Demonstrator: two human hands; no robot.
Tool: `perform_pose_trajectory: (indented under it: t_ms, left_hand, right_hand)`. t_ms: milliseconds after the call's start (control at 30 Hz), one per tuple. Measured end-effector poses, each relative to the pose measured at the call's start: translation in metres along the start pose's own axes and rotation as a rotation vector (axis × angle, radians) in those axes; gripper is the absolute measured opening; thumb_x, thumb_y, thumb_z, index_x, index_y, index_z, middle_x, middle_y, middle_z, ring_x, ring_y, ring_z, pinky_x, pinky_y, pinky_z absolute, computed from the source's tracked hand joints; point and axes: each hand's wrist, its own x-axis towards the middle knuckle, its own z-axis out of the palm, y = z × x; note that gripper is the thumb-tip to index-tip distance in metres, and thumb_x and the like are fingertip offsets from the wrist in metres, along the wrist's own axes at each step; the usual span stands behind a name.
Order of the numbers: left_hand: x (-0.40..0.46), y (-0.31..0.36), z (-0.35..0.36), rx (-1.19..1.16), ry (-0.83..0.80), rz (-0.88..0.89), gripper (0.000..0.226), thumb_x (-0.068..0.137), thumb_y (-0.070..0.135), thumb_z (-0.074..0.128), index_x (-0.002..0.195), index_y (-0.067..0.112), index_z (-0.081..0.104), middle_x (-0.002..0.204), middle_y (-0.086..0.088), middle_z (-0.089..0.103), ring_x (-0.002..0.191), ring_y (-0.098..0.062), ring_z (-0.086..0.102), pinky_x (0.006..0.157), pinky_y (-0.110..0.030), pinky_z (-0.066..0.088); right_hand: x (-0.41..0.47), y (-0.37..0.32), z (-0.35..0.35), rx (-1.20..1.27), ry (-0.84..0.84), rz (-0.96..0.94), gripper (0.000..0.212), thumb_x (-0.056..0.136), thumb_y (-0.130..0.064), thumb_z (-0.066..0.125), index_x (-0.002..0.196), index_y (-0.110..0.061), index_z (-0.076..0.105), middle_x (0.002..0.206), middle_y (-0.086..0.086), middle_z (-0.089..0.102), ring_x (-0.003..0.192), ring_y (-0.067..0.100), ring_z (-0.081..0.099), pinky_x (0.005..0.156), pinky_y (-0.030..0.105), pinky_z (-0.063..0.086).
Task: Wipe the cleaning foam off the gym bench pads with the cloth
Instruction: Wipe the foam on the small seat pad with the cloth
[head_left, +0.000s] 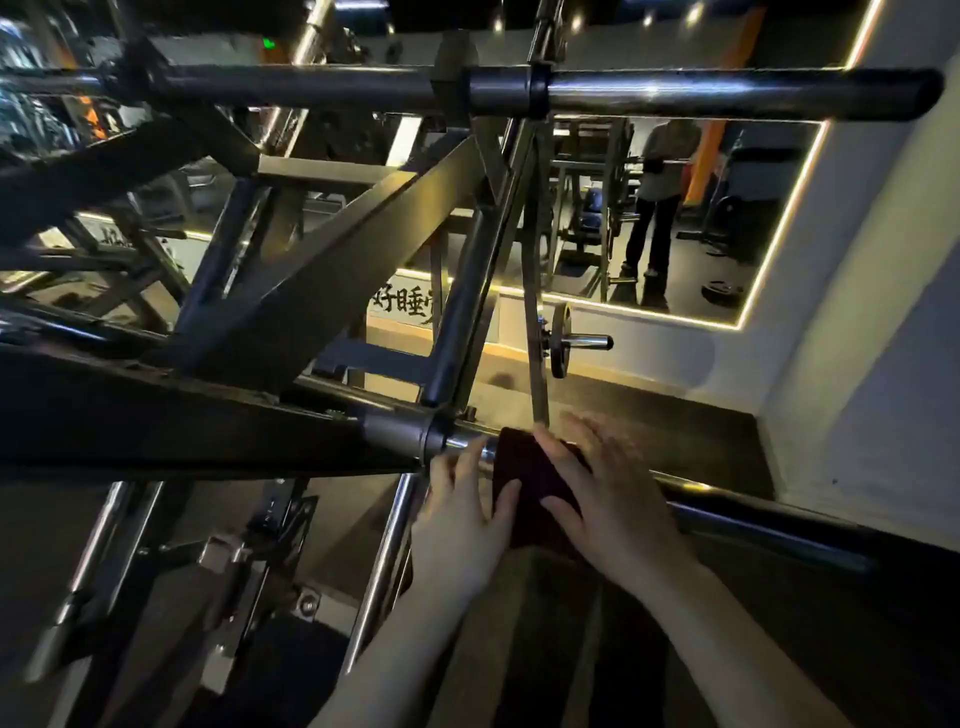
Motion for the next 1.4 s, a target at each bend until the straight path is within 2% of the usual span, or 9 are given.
perform_pose_trajectory:
  t_ms: [200, 433, 567, 667, 800, 967, 1067, 1200, 1400]
  left_hand:
    - [0.015, 0.023, 0.033, -0.302, 0.177, -0.228, 0.032, 0.089, 0.022, 0.066, 0.112, 0.036, 0.048, 0.113, 0.007, 0.057, 0.096, -0.001, 0.057, 0.075, -0.009, 0.041]
    - [-0.006, 0.027, 0.027, -0.431, 0.138, -0.402, 0.003, 0.093, 0.016, 0.06, 0.092, 0.018, 0.06, 0.088, 0.004, 0.065, 0.081, 0.0, 0.062, 0.079, -0.023, 0.05]
    - [-0.041, 0.023, -0.008, -0.422, 0.286, -0.418, 0.005, 0.096, 0.023, 0.053, 0.093, 0.025, 0.055, 0.088, 0.002, 0.063, 0.08, -0.017, 0.062, 0.072, -0.036, 0.052]
    - [-0.082, 0.024, -0.044, -0.307, 0.326, -0.438, 0.01, 0.1, 0.018, 0.048, 0.098, 0.025, 0.056, 0.088, 0.006, 0.064, 0.074, -0.005, 0.063, 0.063, -0.025, 0.053]
    - [-0.153, 0.018, -0.093, 0.207, 0.316, -0.399, 0.018, 0.096, 0.03, 0.044, 0.109, 0.034, 0.057, 0.106, 0.014, 0.06, 0.097, -0.004, 0.059, 0.084, -0.026, 0.049]
    - [-0.266, 0.02, -0.156, 0.649, 0.291, -0.535, 0.022, 0.098, 0.036, 0.041, 0.118, 0.041, 0.051, 0.118, 0.013, 0.049, 0.097, -0.019, 0.06, 0.073, -0.031, 0.046]
    - [-0.348, 0.02, -0.197, 0.71, 0.351, -0.606, 0.02, 0.097, 0.042, 0.039, 0.115, 0.042, 0.049, 0.111, 0.013, 0.049, 0.089, -0.02, 0.061, 0.066, -0.028, 0.043]
    - [-0.454, 0.02, -0.252, 0.775, 0.303, -0.764, 0.046, 0.084, 0.058, 0.016, 0.112, 0.041, 0.049, 0.11, 0.013, 0.058, 0.093, -0.017, 0.063, 0.07, -0.032, 0.051]
    - [-0.574, 0.006, -0.306, 0.693, 0.231, -0.965, 0.03, 0.088, 0.053, 0.056, 0.113, 0.036, 0.055, 0.104, 0.016, 0.06, 0.094, -0.006, 0.057, 0.077, -0.025, 0.05]
  right_hand:
    - [0.013, 0.023, 0.019, -0.007, 0.151, -0.217, 0.055, 0.072, -0.031, 0.077, 0.123, -0.017, 0.062, 0.122, 0.007, 0.065, 0.105, 0.027, 0.065, 0.081, 0.042, 0.055]
    - [0.015, 0.027, 0.021, 0.247, 0.257, -0.323, 0.025, 0.09, -0.029, 0.05, 0.096, -0.019, 0.072, 0.095, 0.0, 0.066, 0.094, 0.026, 0.061, 0.079, 0.04, 0.048]
    - [0.008, -0.005, 0.013, 0.465, 0.079, -0.482, 0.026, 0.094, -0.031, 0.043, 0.1, -0.02, 0.066, 0.089, -0.004, 0.062, 0.082, 0.018, 0.06, 0.071, 0.033, 0.046]
    - [-0.005, -0.047, 0.001, 0.732, -0.079, -0.538, 0.029, 0.096, -0.032, 0.045, 0.121, -0.024, 0.056, 0.116, -0.005, 0.057, 0.094, 0.007, 0.06, 0.07, 0.015, 0.049]
    - [-0.023, -0.117, -0.001, 0.905, -0.461, -0.67, 0.061, 0.09, -0.009, 0.057, 0.142, -0.034, 0.034, 0.151, -0.012, 0.022, 0.123, 0.0, 0.039, 0.095, 0.024, 0.048]
    - [-0.085, -0.22, -0.023, 1.069, -1.071, -0.708, 0.033, 0.09, -0.006, 0.059, 0.093, -0.037, 0.053, 0.093, -0.017, 0.059, 0.094, 0.001, 0.058, 0.089, 0.018, 0.046]
    - [-0.132, -0.283, -0.035, 1.069, -1.163, -0.809, 0.015, 0.087, -0.012, 0.065, 0.084, -0.025, 0.059, 0.081, -0.01, 0.064, 0.078, 0.003, 0.06, 0.079, 0.029, 0.052]
    - [-0.195, -0.361, -0.058, 0.995, -1.226, -0.973, 0.018, 0.085, -0.018, 0.07, 0.081, -0.019, 0.053, 0.068, -0.008, 0.056, 0.051, -0.004, 0.054, 0.044, 0.013, 0.039]
    - [-0.262, -0.45, -0.087, 0.989, -1.089, -1.057, 0.024, 0.083, -0.025, 0.072, 0.072, -0.037, 0.054, 0.071, -0.008, 0.057, 0.061, 0.002, 0.05, 0.058, 0.02, 0.042]
